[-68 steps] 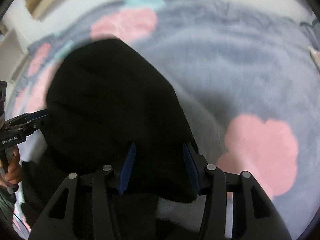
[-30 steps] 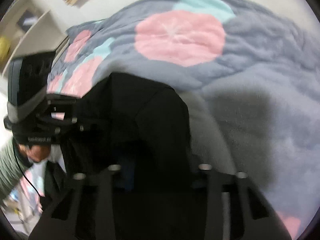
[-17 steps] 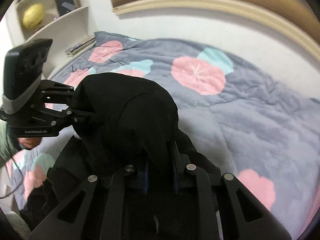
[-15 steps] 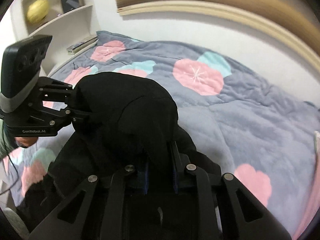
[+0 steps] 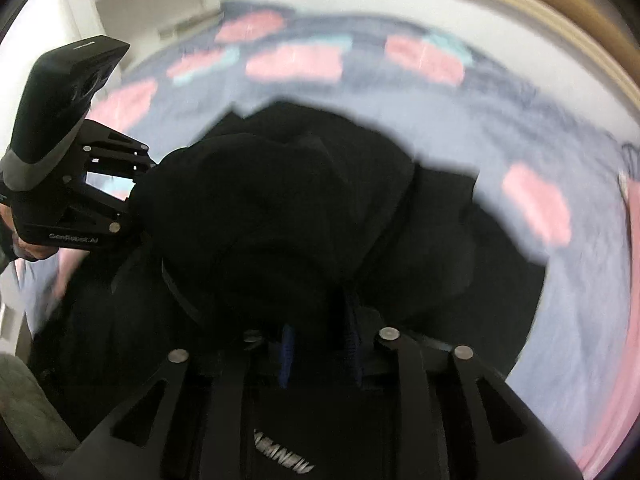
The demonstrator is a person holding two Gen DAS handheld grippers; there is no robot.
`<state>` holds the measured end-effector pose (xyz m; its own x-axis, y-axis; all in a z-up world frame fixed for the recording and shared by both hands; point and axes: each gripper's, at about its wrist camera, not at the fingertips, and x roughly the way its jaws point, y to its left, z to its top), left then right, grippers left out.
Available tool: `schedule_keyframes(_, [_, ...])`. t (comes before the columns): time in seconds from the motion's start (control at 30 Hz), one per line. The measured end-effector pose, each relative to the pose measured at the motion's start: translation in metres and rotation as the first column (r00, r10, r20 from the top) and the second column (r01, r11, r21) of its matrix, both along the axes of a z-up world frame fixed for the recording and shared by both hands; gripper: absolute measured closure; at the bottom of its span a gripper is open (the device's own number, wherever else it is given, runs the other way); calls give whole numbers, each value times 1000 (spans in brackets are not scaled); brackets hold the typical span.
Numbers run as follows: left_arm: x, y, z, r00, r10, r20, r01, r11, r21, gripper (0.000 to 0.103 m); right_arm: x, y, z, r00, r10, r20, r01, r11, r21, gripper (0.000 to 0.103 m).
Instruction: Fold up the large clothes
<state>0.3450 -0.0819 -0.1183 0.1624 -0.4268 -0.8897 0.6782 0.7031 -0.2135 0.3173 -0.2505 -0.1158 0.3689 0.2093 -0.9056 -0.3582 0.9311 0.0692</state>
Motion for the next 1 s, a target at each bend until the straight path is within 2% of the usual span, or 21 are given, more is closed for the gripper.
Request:
schedule_keyframes(0.07, [-14,5,-8,999,26,-18,-25,999,21,81,-9,0,-7,999,-14,-40,15,1000,11,75])
schedule_keyframes(0.2, [-30,21,32,999,34,-1,-34,999,-32,75,-13,-13,22,999,-48,-21,48,999,1,71])
schedule_keyframes(0.27, [-29,34,54,999,43,15,-42,997,-61,70,-7,-23,44,997,-77,9,77,997,6,57])
schedule_keyframes(0.3, [-26,41,66,998,54,24,-52,995,-85,68,-4,-28,56,995,-92,34,92,996,12,54])
schedule_keyframes(0.33, [-21,49,80,996,76,38,-71,990,-122,66,0,-32,70,992,-108,60,107,994,28,50])
schedule_keyframes(0.4, [-7,61,104,990,129,55,-115,973,-202,64,13,-36,89,987,-133,91,126,989,77,50])
schedule_keyframes(0.53, [21,58,121,976,210,58,-189,949,-252,64,48,-34,108,976,-189,104,168,968,187,49])
schedule_keyframes(0.6, [37,45,110,975,223,27,-210,948,-241,64,72,-24,98,975,-211,63,195,960,203,49])
schedule_keyframes(0.67, [56,23,84,976,211,-61,-220,947,-236,64,88,-15,72,974,-226,-19,225,957,183,50])
schedule_keyframes(0.77, [69,10,29,950,217,-227,-260,949,-181,64,100,-6,6,954,-233,-187,257,960,115,50])
schedule_keyframes(0.83, [69,6,-9,927,235,-291,-273,957,-96,64,96,-5,-28,942,-235,-241,259,963,71,50])
schedule_keyframes(0.9, [61,-1,-37,919,233,-320,-255,966,-30,63,87,-7,-62,925,-258,-280,285,957,61,49])
schedule_keyframes(1.0, [54,-7,-45,931,239,-275,-254,967,-20,62,80,-10,-66,929,-282,-239,309,947,86,49])
